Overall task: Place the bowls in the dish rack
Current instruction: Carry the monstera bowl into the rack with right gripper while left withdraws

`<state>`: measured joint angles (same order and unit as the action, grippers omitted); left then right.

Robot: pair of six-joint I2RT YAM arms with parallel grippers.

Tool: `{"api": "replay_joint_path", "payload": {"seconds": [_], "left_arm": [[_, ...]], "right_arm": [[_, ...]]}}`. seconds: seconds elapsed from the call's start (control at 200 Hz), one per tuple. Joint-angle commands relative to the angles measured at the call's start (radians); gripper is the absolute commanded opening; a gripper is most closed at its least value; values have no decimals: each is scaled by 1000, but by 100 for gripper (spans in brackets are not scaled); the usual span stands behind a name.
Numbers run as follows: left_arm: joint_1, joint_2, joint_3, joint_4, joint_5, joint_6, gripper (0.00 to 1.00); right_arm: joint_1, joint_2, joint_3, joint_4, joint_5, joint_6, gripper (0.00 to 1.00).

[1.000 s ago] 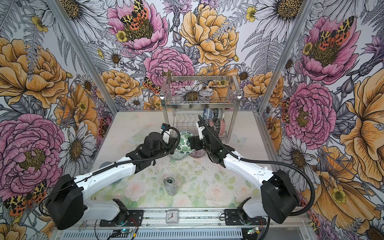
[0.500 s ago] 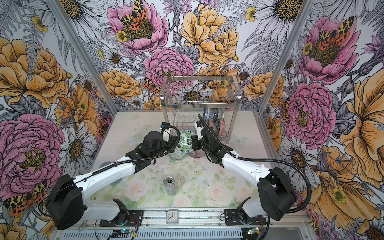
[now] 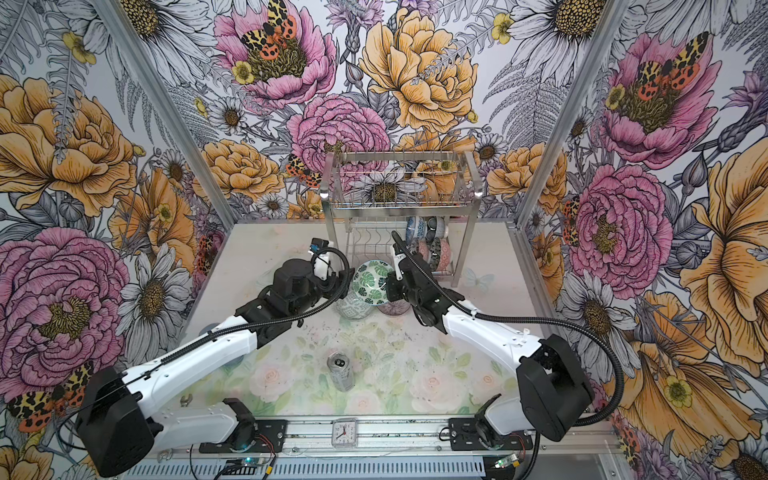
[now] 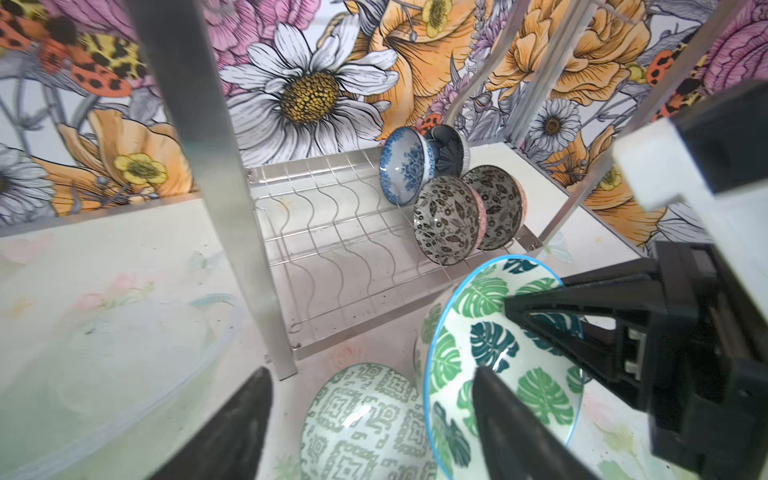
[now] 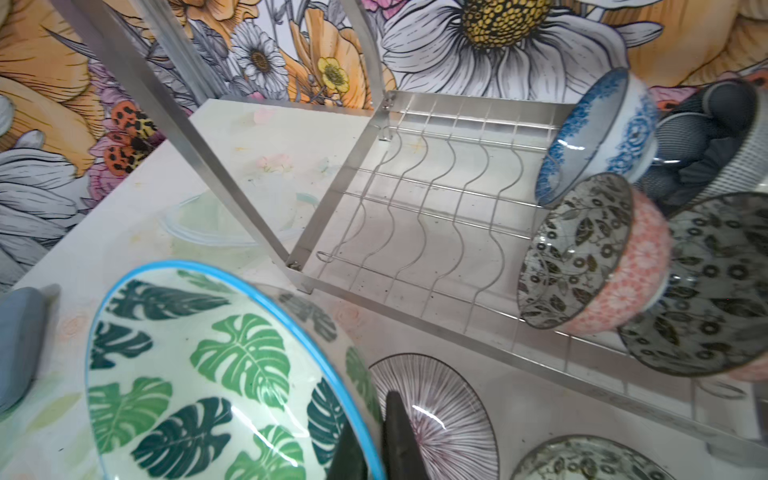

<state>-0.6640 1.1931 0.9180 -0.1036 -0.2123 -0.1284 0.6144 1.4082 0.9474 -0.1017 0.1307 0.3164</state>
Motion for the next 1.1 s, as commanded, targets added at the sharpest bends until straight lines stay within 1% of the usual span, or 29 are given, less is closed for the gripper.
{"api": "replay_joint_path", "payload": {"seconds": [0.0, 0.065, 0.135, 0.285, 0.415, 0.555, 0.656, 0.721, 0.766, 0.956, 1.051, 1.091], "left_arm": [[39, -64, 24, -102, -73, 43, 99], [71, -92, 14, -130, -73, 43, 99], [104, -112, 8, -151, -72, 41, 99], [148, -125, 2, -169, -70, 35, 99], [178, -130, -14, -147, -42, 29, 99], [192, -132, -25, -143, -24, 27, 99], [195, -141, -40, -136, -21, 26, 99], [197, -146, -54, -126, -16, 20, 99], [197, -149, -58, -125, -15, 18, 99], [199, -174, -70, -126, -27, 25, 99], [205, -185, -85, -113, -25, 25, 99], [209, -188, -89, -110, -22, 21, 99]], "right_arm": [[15, -20, 58, 11, 289, -49, 0], [33, 20, 91, -4, 458, -78, 0], [50, 74, 136, -8, 582, -114, 0], [84, 199, 241, 3, 772, -212, 0], [106, 306, 296, 127, 888, -360, 0], [109, 425, 372, 249, 965, -506, 0], [103, 531, 427, 409, 1041, -690, 0], [93, 593, 473, 482, 1069, -781, 0], [86, 629, 507, 500, 1073, -812, 0], [54, 731, 636, 508, 1063, -856, 0], [43, 796, 706, 555, 1064, -902, 0], [40, 829, 736, 589, 1066, -941, 0]]}}
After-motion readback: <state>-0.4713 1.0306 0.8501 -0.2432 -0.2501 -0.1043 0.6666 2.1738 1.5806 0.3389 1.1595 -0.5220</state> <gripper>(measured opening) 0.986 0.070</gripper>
